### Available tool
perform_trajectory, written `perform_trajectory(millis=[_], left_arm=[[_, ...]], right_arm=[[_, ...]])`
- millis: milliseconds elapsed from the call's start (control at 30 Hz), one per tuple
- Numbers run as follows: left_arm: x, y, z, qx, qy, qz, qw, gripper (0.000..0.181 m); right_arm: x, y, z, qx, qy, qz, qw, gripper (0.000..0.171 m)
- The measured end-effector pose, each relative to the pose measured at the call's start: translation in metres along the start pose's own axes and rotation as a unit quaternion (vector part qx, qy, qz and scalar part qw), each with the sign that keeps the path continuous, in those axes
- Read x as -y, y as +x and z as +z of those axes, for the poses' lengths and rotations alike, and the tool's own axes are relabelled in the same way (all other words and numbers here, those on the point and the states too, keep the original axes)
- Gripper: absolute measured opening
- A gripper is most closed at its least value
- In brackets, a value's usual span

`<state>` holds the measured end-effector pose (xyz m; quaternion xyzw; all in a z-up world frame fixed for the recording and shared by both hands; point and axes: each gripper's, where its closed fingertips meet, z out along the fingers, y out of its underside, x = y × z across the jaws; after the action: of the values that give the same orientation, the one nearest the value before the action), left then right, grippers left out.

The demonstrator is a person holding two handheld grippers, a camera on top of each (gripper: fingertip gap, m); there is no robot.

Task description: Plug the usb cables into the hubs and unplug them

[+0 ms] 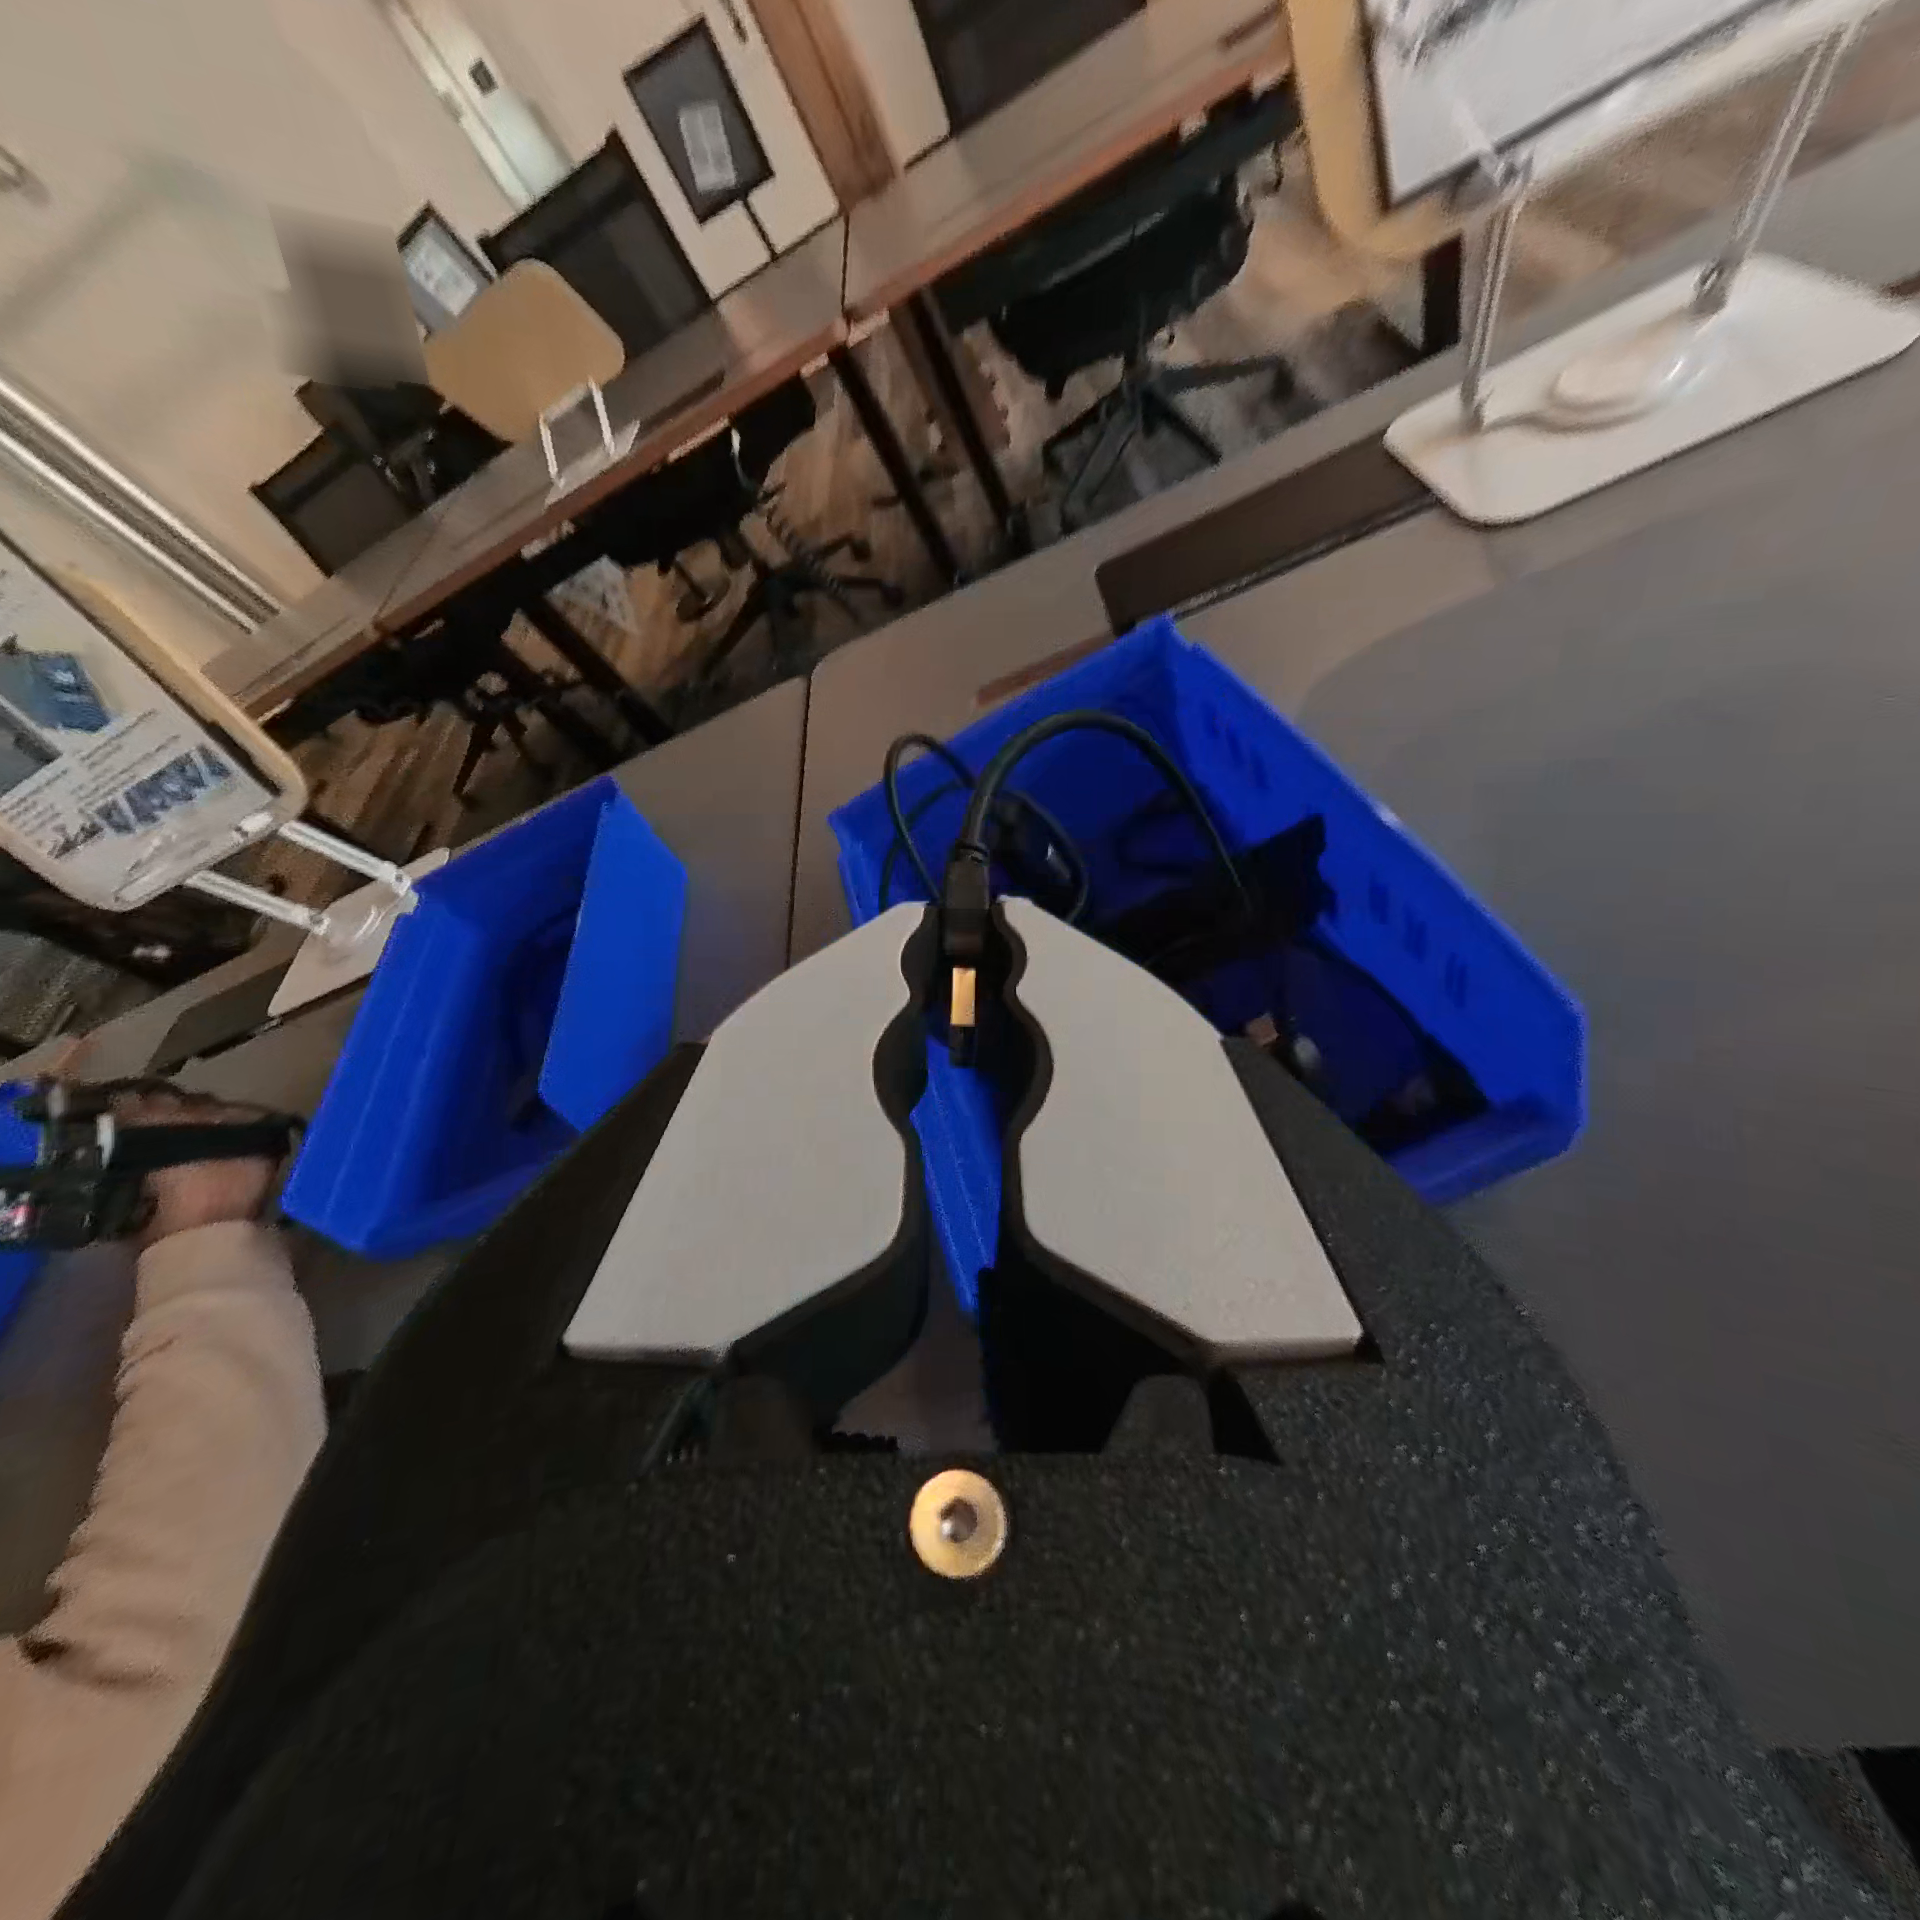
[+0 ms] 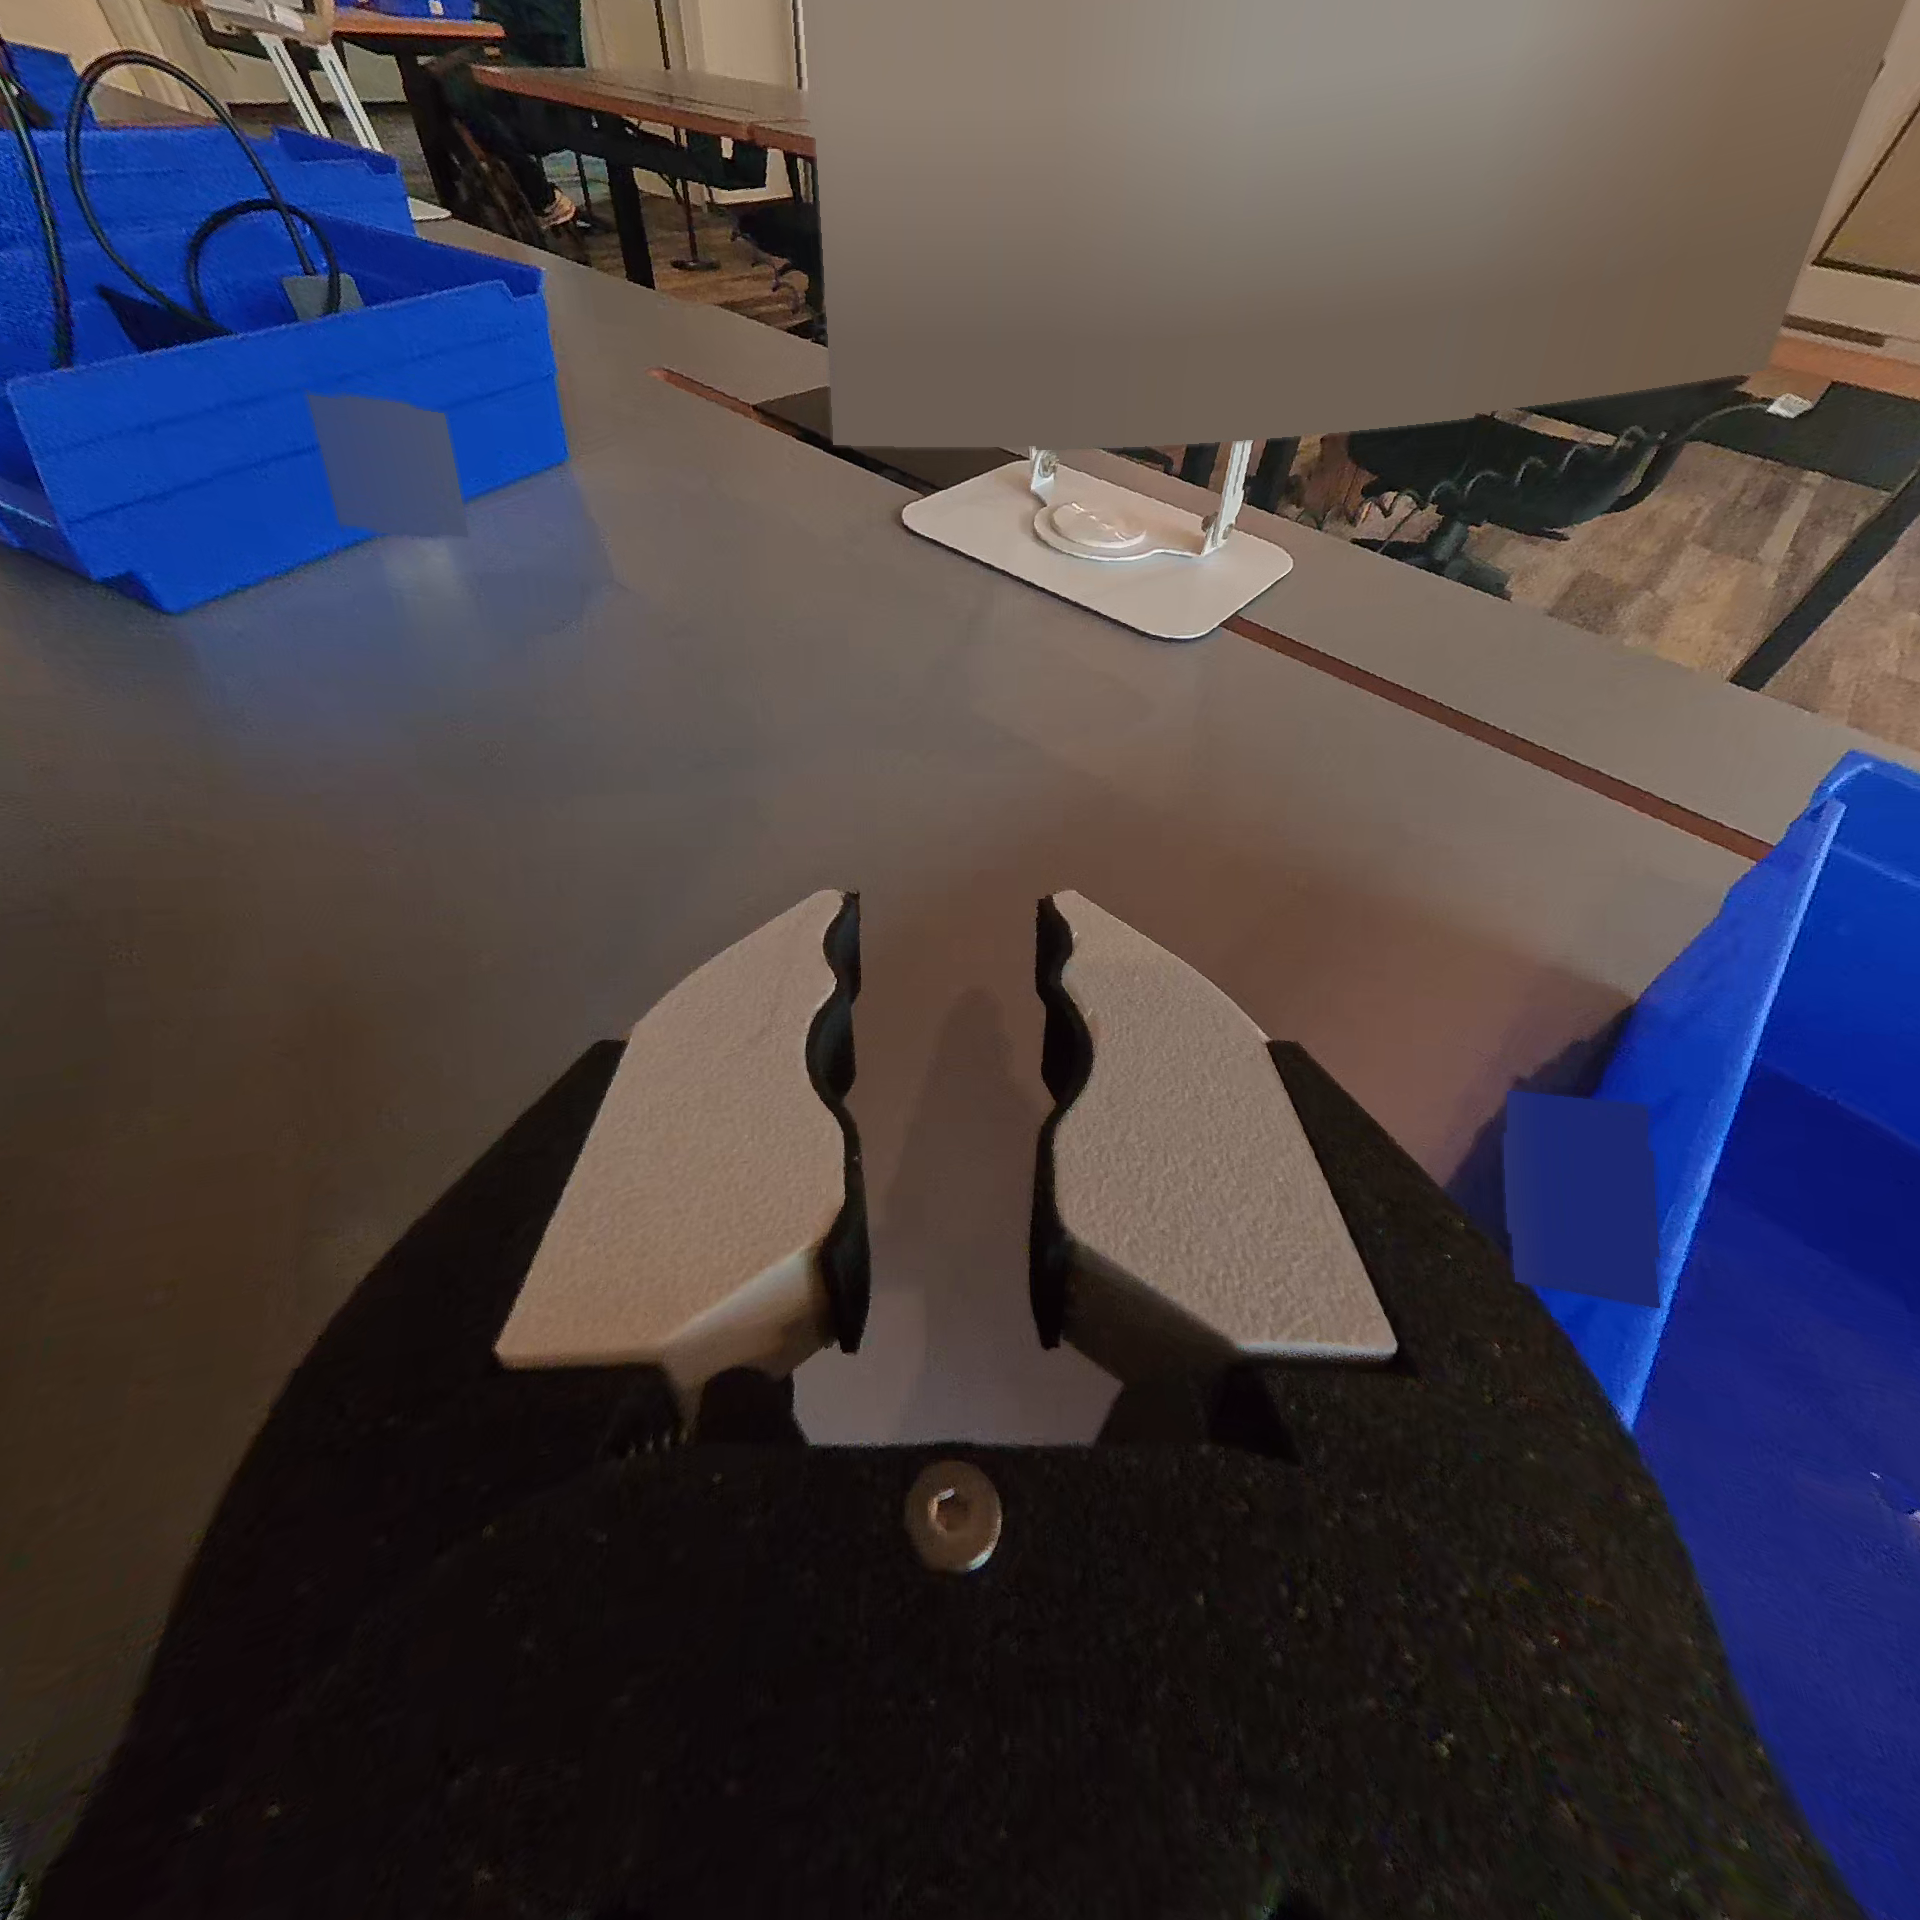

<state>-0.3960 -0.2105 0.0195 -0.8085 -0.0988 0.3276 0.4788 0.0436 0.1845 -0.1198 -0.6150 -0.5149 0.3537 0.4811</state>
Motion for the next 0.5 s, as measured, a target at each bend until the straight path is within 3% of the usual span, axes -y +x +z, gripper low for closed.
perform_trajectory(millis=[167, 500], left_arm=[[-0.023, 0.011, 0.017, -0.007, -0.036, 0.012, 0.999, 0.008], [-0.035, 0.025, 0.028, -0.045, -0.055, 0.01, 0.997, 0.009]], right_arm=[[0.001, 0.002, -0.003, -0.006, -0.002, -0.003, 1.0, 0.032], [-0.005, 0.001, 0.001, -0.003, -0.015, -0.002, 1.0, 0.032]])
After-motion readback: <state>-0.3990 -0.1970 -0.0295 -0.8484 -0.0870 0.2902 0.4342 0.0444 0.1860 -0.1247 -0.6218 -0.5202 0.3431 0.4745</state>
